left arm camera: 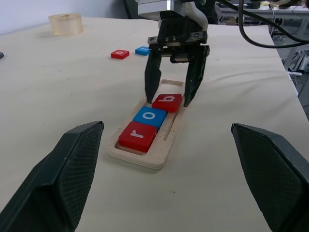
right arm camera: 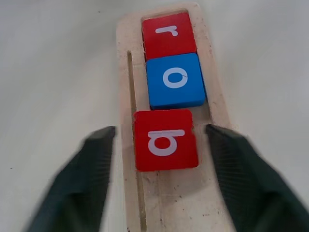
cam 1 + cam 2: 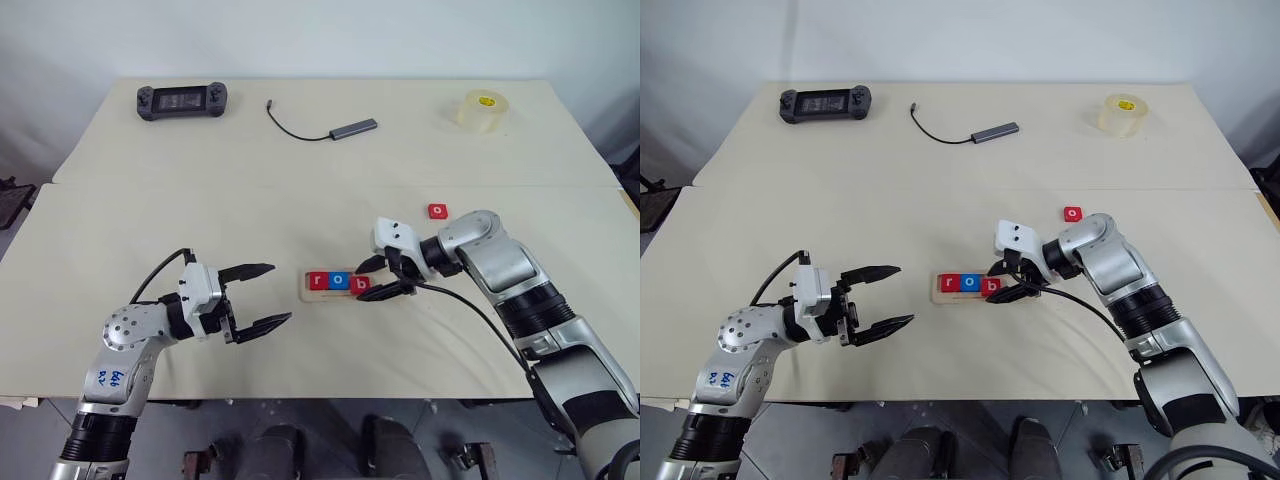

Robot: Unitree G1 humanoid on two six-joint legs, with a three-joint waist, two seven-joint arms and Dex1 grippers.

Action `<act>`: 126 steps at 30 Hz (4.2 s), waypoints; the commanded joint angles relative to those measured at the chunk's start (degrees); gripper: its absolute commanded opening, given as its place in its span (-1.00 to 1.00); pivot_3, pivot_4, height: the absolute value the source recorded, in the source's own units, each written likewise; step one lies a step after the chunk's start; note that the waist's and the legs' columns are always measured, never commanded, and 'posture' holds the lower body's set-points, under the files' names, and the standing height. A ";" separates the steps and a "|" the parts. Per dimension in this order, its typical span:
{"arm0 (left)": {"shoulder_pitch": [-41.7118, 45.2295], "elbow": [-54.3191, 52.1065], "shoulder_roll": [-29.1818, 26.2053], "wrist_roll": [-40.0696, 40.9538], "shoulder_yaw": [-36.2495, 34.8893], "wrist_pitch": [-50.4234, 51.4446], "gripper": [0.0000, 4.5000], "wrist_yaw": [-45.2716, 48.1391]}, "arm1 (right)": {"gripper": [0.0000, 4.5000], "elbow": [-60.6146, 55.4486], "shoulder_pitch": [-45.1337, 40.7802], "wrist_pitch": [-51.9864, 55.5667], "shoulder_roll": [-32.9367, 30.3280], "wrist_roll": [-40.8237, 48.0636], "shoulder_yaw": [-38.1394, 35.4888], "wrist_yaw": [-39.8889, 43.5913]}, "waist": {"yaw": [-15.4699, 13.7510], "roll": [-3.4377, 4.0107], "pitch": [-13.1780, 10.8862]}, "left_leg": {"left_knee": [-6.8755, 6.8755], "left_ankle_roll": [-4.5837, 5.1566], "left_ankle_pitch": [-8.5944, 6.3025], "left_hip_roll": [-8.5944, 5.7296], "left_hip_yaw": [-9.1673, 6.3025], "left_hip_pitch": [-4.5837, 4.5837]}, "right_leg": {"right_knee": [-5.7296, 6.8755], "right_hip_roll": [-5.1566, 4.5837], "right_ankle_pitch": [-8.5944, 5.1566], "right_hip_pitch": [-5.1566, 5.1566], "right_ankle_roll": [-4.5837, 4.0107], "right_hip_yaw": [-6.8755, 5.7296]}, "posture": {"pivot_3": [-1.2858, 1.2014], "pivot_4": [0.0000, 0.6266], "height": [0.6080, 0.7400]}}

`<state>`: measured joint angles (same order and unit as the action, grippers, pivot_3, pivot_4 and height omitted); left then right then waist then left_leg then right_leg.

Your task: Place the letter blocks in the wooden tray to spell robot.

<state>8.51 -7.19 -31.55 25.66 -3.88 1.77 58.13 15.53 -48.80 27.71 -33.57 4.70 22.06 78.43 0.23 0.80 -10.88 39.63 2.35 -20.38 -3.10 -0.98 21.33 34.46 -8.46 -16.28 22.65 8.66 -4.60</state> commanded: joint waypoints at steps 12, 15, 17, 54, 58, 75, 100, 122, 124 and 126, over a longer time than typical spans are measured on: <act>-0.08 -2.03 0.29 0.14 -0.11 -0.81 1.00 -0.69 | 0.07 -12.55 4.06 3.77 -5.18 5.49 -5.58 0.00 | -0.09 -0.01 0.00 | -0.01 0.00 0.00 0.01 0.00 -0.01 | -0.02 0.00 0.00 -0.01 0.00 0.01 | 0.03 -0.52 1.00; -0.18 -2.32 0.41 0.10 0.03 -0.73 1.00 -0.84 | -0.41 -12.75 5.76 3.41 -4.81 4.83 -4.53 -0.69 | -0.08 -0.01 0.00 | -0.02 0.00 0.00 0.01 0.02 -0.01 | -0.01 0.00 0.00 0.00 0.00 0.02 | 0.03 -0.52 1.00; -0.36 -2.48 0.31 0.18 -0.04 -0.68 1.00 -0.85 | -0.72 -12.40 6.37 2.99 -4.40 4.35 -3.86 -1.17 | -0.09 -0.01 0.00 | -0.01 0.00 0.00 0.01 0.02 -0.01 | -0.01 0.00 0.00 0.00 0.00 0.02 | 0.03 -0.52 1.00; -0.58 -2.93 -0.12 0.18 -0.66 -0.71 1.00 -1.83 | -0.99 -3.72 3.93 1.04 -4.82 1.13 -4.69 -8.46 | -0.06 -0.01 0.00 | -0.01 0.00 0.00 -0.01 0.03 -0.01 | -0.01 -0.01 0.00 0.00 0.00 0.02 | 0.03 -0.52 1.00; -0.63 -2.97 -0.22 0.21 -0.76 -0.75 1.00 -2.09 | -0.99 -3.01 4.31 0.36 -3.70 -0.11 -3.59 -8.81 | -0.02 -0.01 0.00 | -0.02 0.00 0.00 0.01 0.04 -0.01 | -0.01 0.01 0.00 0.00 0.00 0.02 | 0.03 -0.52 1.00; 0.36 -2.46 -0.11 0.03 -0.07 -0.48 1.00 -2.25 | -0.99 -8.58 6.64 3.52 -2.26 0.35 -3.88 -8.98 | -0.14 -0.01 0.00 | -0.01 0.00 0.00 0.00 0.02 -0.02 | 0.00 0.00 0.00 -0.01 0.00 0.02 | 0.03 -0.52 1.00; 1.30 -1.21 -0.24 0.13 0.21 -0.45 1.00 -0.83 | -0.99 -17.43 11.67 1.04 -5.06 8.20 -12.80 -7.67 | -0.24 -0.02 0.00 | -0.02 0.00 0.00 -0.01 0.01 -0.02 | -0.04 0.00 0.00 -0.03 0.00 0.02 | 0.03 -0.52 1.00; 8.31 10.32 0.67 -0.96 1.03 -2.49 1.00 3.89 | 0.99 -21.03 59.02 -27.93 3.89 14.89 -54.51 -29.90 | -1.61 -0.02 0.02 | -0.04 0.04 0.01 -0.05 0.19 -0.18 | 0.00 0.03 0.01 -0.15 0.03 0.18 | 0.03 -0.52 1.00; 8.81 10.80 0.61 -1.00 0.92 -2.61 1.00 4.18 | 0.99 -20.88 60.97 -29.27 3.93 15.16 -54.14 -30.24 | -1.55 -0.02 0.02 | -0.04 0.06 0.02 -0.05 0.22 -0.18 | 0.00 0.02 0.02 -0.15 0.04 0.21 | 0.03 -0.52 1.00; 9.03 11.10 0.55 -1.09 0.81 -2.84 1.00 4.40 | 0.99 -21.28 61.17 -29.58 3.78 16.09 -53.47 -30.80 | -1.19 -0.01 0.02 | -0.04 0.06 0.02 -0.01 0.23 -0.23 | 0.01 0.04 0.02 -0.15 0.04 0.22 | 0.03 -0.52 1.00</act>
<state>17.35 4.32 -30.90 24.64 -2.51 0.04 62.11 -4.12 12.47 -0.19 -29.47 19.60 -30.28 48.32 -0.96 0.79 -10.85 39.59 2.41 -20.36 -3.07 -0.70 21.08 34.49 -8.40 -16.26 22.50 8.70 -4.34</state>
